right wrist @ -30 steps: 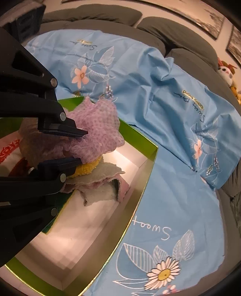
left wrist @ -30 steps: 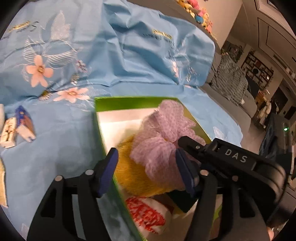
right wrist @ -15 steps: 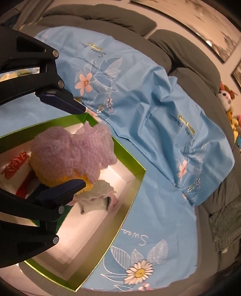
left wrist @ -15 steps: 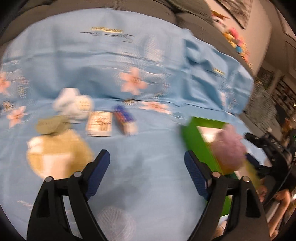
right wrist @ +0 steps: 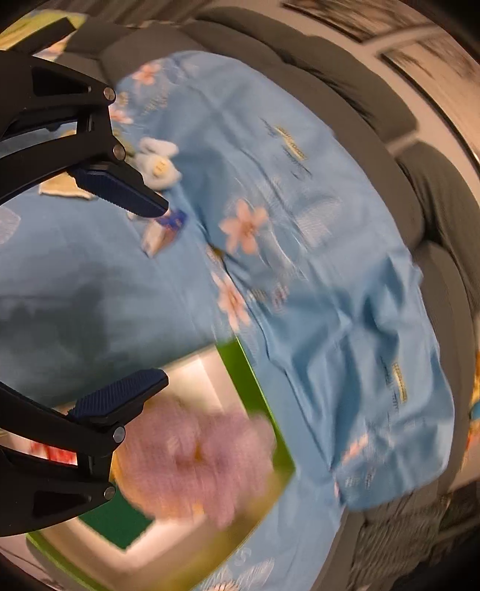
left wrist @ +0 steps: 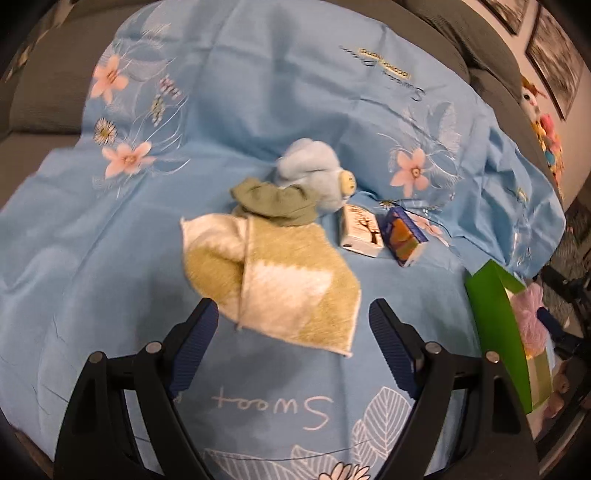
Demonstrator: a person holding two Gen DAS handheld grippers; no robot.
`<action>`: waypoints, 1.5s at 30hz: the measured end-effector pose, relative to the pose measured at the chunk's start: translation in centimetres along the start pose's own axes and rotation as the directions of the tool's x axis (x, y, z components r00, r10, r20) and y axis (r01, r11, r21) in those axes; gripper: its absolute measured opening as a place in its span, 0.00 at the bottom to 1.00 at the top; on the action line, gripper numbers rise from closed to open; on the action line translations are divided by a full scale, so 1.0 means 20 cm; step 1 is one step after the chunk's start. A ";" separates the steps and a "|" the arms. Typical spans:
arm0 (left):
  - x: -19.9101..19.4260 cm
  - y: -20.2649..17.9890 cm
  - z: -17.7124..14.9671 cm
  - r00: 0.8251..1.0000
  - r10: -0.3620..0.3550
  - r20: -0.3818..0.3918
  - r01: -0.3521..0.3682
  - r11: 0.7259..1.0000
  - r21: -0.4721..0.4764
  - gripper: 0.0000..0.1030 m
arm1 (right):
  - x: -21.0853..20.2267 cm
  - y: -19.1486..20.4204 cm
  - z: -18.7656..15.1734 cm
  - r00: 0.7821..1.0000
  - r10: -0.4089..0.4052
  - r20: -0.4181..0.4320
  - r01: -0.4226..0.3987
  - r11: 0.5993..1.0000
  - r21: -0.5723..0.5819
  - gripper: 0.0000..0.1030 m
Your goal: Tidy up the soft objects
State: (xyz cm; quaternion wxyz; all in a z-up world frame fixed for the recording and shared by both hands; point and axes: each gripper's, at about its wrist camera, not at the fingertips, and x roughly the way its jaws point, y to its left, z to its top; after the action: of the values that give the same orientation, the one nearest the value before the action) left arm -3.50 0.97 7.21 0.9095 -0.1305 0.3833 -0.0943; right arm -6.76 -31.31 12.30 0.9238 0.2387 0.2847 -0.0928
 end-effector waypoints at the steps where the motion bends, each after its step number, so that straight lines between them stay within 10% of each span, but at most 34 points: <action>1: 0.00 0.03 -0.01 1.000 -0.005 -0.003 0.005 1.000 -0.021 0.81 | 0.02 0.04 -0.02 1.000 0.003 -0.009 -0.003 1.000 -0.020 0.84; 11: -0.03 0.18 0.05 0.999 0.050 0.010 -0.049 0.995 -0.082 0.81 | 0.13 0.29 -0.18 0.973 0.225 -0.060 -0.228 0.972 -0.055 0.84; 26: -0.02 0.33 0.09 0.989 0.144 -0.027 -0.146 0.981 -0.129 0.81 | 0.29 0.51 -0.34 0.958 0.207 -0.200 -0.233 0.966 -0.113 0.84; 37: 0.02 0.37 0.12 0.992 0.103 -0.072 -0.116 0.971 -0.208 0.81 | 0.63 0.91 -0.30 0.910 0.228 -0.346 -0.305 0.934 -0.186 0.84; 45: -0.01 0.40 0.14 0.998 0.038 -0.054 -0.050 0.968 -0.246 0.81 | 0.93 1.13 -0.35 0.919 0.113 -0.379 -0.232 0.929 -0.287 0.73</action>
State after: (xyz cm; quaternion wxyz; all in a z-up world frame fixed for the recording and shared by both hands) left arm -1.12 8.99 6.81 0.8782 -0.2320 0.4172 -0.0286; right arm 12.00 -8.86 5.36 0.8881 0.1197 0.4360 0.0833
